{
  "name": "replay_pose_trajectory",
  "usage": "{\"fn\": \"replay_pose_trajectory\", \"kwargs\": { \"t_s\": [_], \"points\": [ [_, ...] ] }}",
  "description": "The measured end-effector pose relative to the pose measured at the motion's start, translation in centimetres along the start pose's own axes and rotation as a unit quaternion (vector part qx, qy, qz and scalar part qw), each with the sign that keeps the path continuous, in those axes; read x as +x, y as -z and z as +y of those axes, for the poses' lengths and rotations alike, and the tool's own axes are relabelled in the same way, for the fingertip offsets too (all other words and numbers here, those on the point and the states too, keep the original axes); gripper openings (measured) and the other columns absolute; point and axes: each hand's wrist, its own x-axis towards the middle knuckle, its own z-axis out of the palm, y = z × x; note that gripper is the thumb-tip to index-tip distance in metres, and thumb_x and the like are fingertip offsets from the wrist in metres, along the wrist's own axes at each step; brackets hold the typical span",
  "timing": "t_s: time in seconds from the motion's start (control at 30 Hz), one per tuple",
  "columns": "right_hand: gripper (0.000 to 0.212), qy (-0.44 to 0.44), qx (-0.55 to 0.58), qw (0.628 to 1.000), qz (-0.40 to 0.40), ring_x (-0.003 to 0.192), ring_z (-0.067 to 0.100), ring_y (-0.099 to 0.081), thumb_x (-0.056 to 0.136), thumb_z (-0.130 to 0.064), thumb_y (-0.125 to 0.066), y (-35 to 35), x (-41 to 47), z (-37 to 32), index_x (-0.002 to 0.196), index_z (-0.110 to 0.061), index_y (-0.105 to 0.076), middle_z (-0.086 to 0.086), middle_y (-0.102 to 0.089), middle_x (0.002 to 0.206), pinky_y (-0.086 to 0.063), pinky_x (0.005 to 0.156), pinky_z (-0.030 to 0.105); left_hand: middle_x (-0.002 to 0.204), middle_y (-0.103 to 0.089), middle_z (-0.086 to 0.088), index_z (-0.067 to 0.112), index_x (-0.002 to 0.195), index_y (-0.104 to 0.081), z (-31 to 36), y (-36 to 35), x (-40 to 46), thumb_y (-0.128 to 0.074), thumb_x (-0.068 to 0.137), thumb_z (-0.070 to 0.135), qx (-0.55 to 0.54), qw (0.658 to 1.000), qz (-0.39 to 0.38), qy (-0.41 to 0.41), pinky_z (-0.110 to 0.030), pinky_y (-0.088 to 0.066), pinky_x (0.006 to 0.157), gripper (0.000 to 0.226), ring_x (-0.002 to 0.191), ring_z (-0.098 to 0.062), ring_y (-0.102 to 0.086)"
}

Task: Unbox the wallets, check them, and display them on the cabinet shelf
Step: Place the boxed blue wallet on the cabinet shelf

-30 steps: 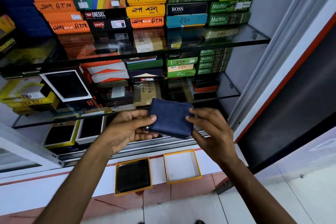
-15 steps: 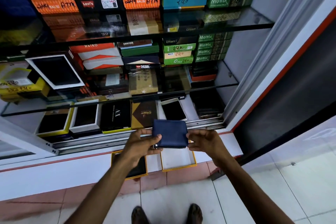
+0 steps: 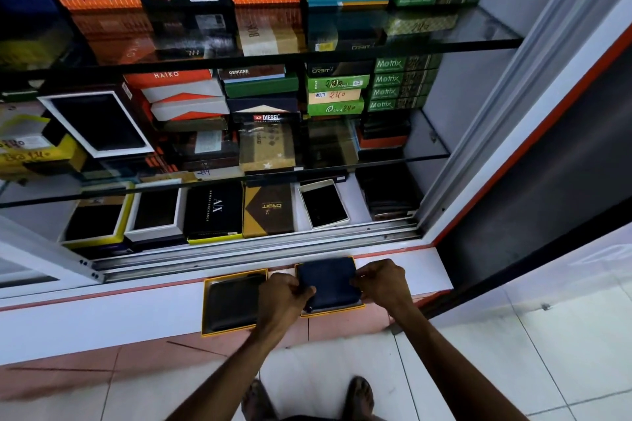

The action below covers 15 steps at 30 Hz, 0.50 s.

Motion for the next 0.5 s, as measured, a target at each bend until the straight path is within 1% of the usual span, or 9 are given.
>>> {"fn": "replay_pose_trajectory", "kwargs": {
  "t_s": [0.03, 0.1, 0.17, 0.2, 0.27, 0.33, 0.37, 0.43, 0.5],
  "points": [
    [0.024, 0.003, -0.012, 1.000, 0.004, 0.077, 0.023, -0.076, 0.075, -0.019, -0.079, -0.1, 0.2, 0.0, 0.058, -0.032, -0.067, 0.008, -0.079, 0.082, -0.061, 0.084, 0.037, 0.042, -0.051, 0.013, 0.022, 0.048, -0.060, 0.0, -0.1, 0.0, -0.074, 0.076, 0.040, 0.002, 1.000, 0.002, -0.002, -0.008, -0.032, 0.045, 0.036, 0.043, 0.001, -0.053],
    [0.015, 0.006, -0.036, 0.999, -0.001, 0.081, 0.023, -0.075, 0.080, -0.023, -0.076, -0.4, 0.5, 0.2, 0.066, -0.021, -0.073, 0.010, -0.079, 0.086, -0.059, 0.087, 0.034, 0.047, -0.057, 0.012, 0.016, 0.056, -0.069, 0.1, -0.5, 0.0, -0.075, 0.076, 0.034, 0.004, 1.000, 0.006, -0.009, -0.006, -0.033, 0.048, 0.028, 0.046, -0.001, -0.057],
    [0.016, 0.009, -0.058, 0.998, -0.009, 0.083, 0.023, -0.075, 0.083, -0.028, -0.075, -1.0, 0.7, 0.1, 0.073, -0.016, -0.073, 0.009, -0.079, 0.087, -0.059, 0.088, 0.033, 0.057, -0.068, 0.007, 0.013, 0.067, -0.073, 0.2, -0.5, 0.0, -0.077, 0.076, 0.027, 0.002, 1.000, 0.019, -0.016, -0.008, -0.041, 0.055, 0.017, 0.054, -0.003, -0.063],
    [0.018, 0.009, -0.069, 0.998, -0.002, 0.085, 0.022, -0.075, 0.083, -0.031, -0.075, -1.1, 0.7, 0.3, 0.078, -0.014, -0.075, 0.008, -0.078, 0.090, -0.057, 0.089, 0.029, 0.064, -0.072, 0.003, 0.013, 0.075, -0.073, 0.5, -0.6, -0.1, -0.077, 0.076, 0.026, 0.006, 1.000, 0.023, -0.020, -0.013, -0.047, 0.059, 0.014, 0.060, -0.005, -0.066],
    [0.031, 0.005, -0.065, 0.998, 0.023, 0.094, 0.022, -0.072, 0.081, -0.039, -0.076, -1.2, 0.9, 0.7, 0.094, -0.011, -0.076, 0.005, -0.076, 0.100, -0.051, 0.085, 0.024, 0.077, -0.074, -0.002, 0.012, 0.086, -0.067, 0.6, -0.7, -0.1, -0.078, 0.074, 0.028, 0.026, 0.998, 0.043, -0.023, -0.028, -0.056, 0.069, 0.023, 0.073, -0.015, -0.068],
    [0.044, -0.008, -0.066, 0.998, 0.016, 0.098, 0.024, -0.070, 0.081, -0.048, -0.073, -1.1, 0.9, 0.8, 0.101, -0.009, -0.073, 0.006, -0.074, 0.100, -0.047, 0.080, 0.026, 0.085, -0.071, -0.001, 0.012, 0.091, -0.064, 0.7, -0.8, 0.0, -0.077, 0.074, 0.032, 0.053, 0.997, 0.044, -0.018, -0.032, -0.056, 0.073, 0.029, 0.083, -0.018, -0.066],
    [0.045, -0.006, -0.069, 0.998, -0.002, 0.095, 0.024, -0.070, 0.084, -0.050, -0.069, -1.1, 0.9, 0.9, 0.097, -0.007, -0.074, 0.007, -0.073, 0.093, -0.044, 0.076, 0.025, 0.083, -0.069, -0.001, 0.011, 0.089, -0.065, 0.9, -0.8, 0.1, -0.075, 0.076, 0.033, 0.054, 0.998, 0.032, -0.004, -0.030, -0.054, 0.071, 0.029, 0.083, -0.018, -0.067],
    [0.044, 0.002, -0.076, 0.997, -0.031, 0.090, 0.025, -0.071, 0.088, -0.049, -0.064, -1.2, 1.0, 0.7, 0.087, -0.006, -0.075, 0.006, -0.070, 0.080, -0.040, 0.072, 0.024, 0.073, -0.065, 0.001, 0.010, 0.079, -0.067, 0.9, -0.8, 0.3, -0.074, 0.077, 0.033, 0.035, 0.999, 0.006, 0.018, -0.020, -0.049, 0.060, 0.024, 0.073, -0.016, -0.066],
    [0.042, 0.002, -0.070, 0.997, -0.035, 0.089, 0.025, -0.072, 0.086, -0.047, -0.067, -0.9, 0.8, 0.5, 0.086, -0.006, -0.077, 0.008, -0.074, 0.083, -0.044, 0.072, 0.026, 0.065, -0.062, 0.003, 0.013, 0.066, -0.066, 1.0, -0.4, 0.3, -0.077, 0.073, 0.031, 0.016, 1.000, 0.007, 0.024, -0.015, -0.042, 0.051, 0.022, 0.060, -0.013, -0.059]
  ]
}}
